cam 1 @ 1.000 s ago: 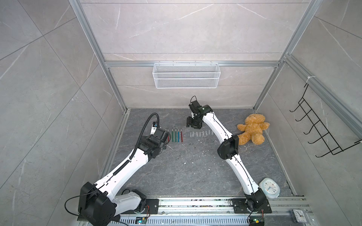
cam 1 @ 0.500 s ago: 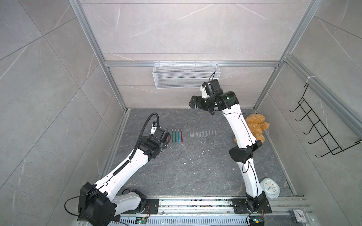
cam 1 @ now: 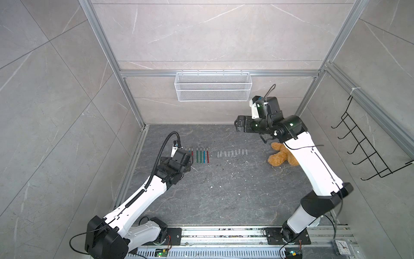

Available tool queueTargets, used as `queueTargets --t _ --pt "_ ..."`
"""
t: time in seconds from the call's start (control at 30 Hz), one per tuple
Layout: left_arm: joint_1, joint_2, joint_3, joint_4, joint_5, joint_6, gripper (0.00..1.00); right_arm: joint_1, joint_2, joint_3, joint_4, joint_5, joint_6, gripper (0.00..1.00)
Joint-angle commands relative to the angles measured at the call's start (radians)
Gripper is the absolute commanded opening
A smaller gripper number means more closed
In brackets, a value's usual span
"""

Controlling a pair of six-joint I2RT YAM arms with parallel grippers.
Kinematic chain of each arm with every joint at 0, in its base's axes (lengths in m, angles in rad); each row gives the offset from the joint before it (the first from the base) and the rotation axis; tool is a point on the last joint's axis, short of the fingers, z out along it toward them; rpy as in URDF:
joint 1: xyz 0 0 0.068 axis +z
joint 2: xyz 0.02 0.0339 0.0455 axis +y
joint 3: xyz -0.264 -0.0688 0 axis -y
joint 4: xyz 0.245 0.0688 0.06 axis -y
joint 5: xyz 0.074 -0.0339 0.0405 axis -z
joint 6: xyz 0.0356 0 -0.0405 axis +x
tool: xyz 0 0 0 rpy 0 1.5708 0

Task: Remove protective caps from carving knives
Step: Reset both arms

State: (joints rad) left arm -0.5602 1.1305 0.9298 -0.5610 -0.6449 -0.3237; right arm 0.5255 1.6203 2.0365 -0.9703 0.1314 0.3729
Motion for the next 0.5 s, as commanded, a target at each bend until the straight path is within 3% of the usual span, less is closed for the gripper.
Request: queueTargets --t 0.0,0.33,0.47 --pt "0.005 -0.033 -0.018 0.064 -0.005 0.025 1.0 0.005 -0.104 -0.121 0.126 0.102 -0.045 1.0" --pt "0.005 -0.016 -0.024 0.053 -0.026 -0.005 1.0 -0.021 -0.284 -0.502 0.227 0.268 -0.086 1.0" --pt "0.005 -0.026 -0.032 0.058 -0.055 -0.024 1.0 -0.063 -0.394 -0.741 0.386 0.321 -0.089 1.0"
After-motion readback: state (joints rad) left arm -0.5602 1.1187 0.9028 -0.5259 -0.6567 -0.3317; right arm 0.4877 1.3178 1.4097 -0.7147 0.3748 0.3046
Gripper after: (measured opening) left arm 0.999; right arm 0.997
